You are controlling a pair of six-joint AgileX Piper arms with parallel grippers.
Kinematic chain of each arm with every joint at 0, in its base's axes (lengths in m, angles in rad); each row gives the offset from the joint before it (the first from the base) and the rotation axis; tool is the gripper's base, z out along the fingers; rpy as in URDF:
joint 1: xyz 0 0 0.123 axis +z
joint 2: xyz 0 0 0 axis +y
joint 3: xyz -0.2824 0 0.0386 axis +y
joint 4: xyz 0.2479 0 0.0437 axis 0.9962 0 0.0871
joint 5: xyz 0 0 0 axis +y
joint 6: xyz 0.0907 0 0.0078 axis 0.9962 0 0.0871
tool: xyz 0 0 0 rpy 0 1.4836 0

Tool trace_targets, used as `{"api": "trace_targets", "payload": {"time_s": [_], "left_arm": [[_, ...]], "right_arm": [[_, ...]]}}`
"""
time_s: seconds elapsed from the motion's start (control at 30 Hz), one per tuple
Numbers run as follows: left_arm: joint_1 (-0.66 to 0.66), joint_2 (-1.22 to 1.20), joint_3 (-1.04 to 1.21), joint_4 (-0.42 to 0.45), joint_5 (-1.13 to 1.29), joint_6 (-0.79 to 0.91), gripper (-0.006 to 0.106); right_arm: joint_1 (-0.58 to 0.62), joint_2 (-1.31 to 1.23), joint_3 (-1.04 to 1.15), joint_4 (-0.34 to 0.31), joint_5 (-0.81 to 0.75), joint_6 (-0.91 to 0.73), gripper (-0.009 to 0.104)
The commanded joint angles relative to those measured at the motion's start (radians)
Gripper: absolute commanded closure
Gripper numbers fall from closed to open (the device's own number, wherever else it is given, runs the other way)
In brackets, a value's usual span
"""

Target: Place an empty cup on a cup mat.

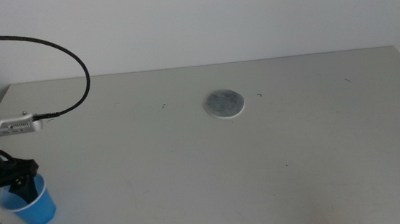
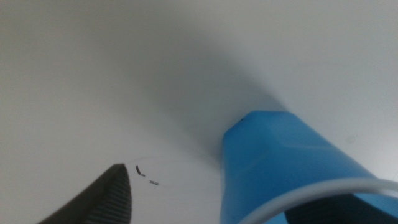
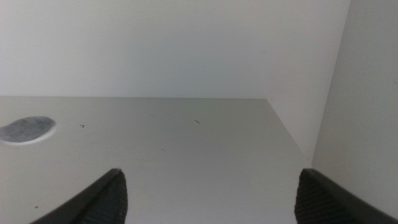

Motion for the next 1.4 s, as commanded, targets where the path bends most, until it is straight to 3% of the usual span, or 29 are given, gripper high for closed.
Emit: {"api": "trace_targets", "payload": {"time_s": [0.0, 0.17, 0.33, 0.5, 0.73, 1.13, 1.37], "left_arm": [[0.002, -0.039, -0.019, -0.026, -0.002, 0.0, 0.033], [0.002, -0.039, -0.02, -0.029, 0.0, 0.028, 0.074], [-0.002, -0.049, -0.02, -0.042, 0.017, 0.025, 0.1], [-0.002, -0.093, -0.022, -0.059, 0.024, 0.008, 0.1], [-0.013, -0.166, -0.068, -0.148, 0.083, -0.084, 0.1], [-0.297, -0.154, -0.326, -0.046, 0.112, -0.289, 0.1], [-0.43, -0.003, -0.544, -0.042, 0.199, -0.406, 0.1]], "right_arm": [[0.002, -0.019, -0.012, -0.009, -0.078, -0.008, 0.001], [0.002, -0.019, -0.012, -0.009, -0.078, -0.008, 0.001], [0.002, -0.019, -0.012, -0.009, -0.078, -0.008, 0.001], [0.002, -0.019, -0.012, -0.009, -0.078, -0.008, 0.001], [0.002, -0.019, -0.012, -0.009, -0.078, -0.008, 0.001], [0.002, -0.019, -0.012, -0.009, -0.078, -0.008, 0.001], [0.002, -0.019, -0.012, -0.009, -0.078, -0.008, 0.001]]}}
